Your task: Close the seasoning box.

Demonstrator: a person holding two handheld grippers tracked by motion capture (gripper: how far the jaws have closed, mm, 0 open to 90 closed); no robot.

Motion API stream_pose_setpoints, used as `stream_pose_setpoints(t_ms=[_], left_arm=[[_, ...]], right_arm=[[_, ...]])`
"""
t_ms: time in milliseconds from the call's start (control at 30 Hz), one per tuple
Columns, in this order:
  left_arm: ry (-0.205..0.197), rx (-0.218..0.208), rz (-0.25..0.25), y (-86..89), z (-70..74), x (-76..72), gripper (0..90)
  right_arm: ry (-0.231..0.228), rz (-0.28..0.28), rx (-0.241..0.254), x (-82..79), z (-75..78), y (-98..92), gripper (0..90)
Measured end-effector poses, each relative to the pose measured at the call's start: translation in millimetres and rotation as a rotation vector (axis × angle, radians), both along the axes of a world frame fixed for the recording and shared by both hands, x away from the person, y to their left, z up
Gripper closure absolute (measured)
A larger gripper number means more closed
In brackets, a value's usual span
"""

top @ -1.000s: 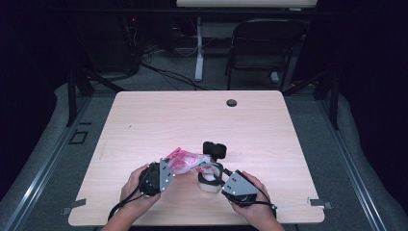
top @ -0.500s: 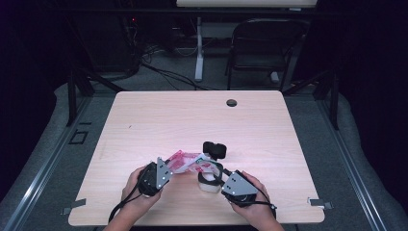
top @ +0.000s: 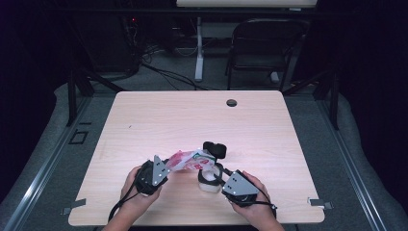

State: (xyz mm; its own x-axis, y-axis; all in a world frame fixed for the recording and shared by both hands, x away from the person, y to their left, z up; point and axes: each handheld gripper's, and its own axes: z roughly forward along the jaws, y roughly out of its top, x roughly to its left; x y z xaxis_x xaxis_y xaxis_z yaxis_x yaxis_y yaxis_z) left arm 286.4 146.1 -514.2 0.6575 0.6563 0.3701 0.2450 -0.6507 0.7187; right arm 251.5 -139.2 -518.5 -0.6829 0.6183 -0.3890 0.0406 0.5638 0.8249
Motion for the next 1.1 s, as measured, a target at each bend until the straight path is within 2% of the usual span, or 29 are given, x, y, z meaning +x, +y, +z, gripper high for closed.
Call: stream_pose_setpoints(t_ms=[200,367,633,800,1100], left_arm=[[0.000,-0.005,-0.008,-1.2,-0.6,-1.4,75.9],[0.012,-0.020,-0.011,-1.2,-2.9,-2.0,76.1],[0.041,-0.044,-0.025,-0.3,-6.2,-1.5,77.3],[0.058,-0.027,-0.044,-2.1,-10.0,-1.4,78.3],[0.090,-0.077,-0.033,3.0,-12.6,2.1,79.1]], right_arm=[[0.000,-0.002,0.004,0.0,0.4,-0.9,70.2],[0.004,-0.005,0.027,0.9,1.4,-3.3,70.1],[0.010,-0.006,0.029,1.3,1.1,-3.6,70.1],[0.019,-0.002,0.025,2.0,-0.1,-2.7,70.1],[0.018,-0.001,0.025,2.0,-0.4,-2.1,70.0]])
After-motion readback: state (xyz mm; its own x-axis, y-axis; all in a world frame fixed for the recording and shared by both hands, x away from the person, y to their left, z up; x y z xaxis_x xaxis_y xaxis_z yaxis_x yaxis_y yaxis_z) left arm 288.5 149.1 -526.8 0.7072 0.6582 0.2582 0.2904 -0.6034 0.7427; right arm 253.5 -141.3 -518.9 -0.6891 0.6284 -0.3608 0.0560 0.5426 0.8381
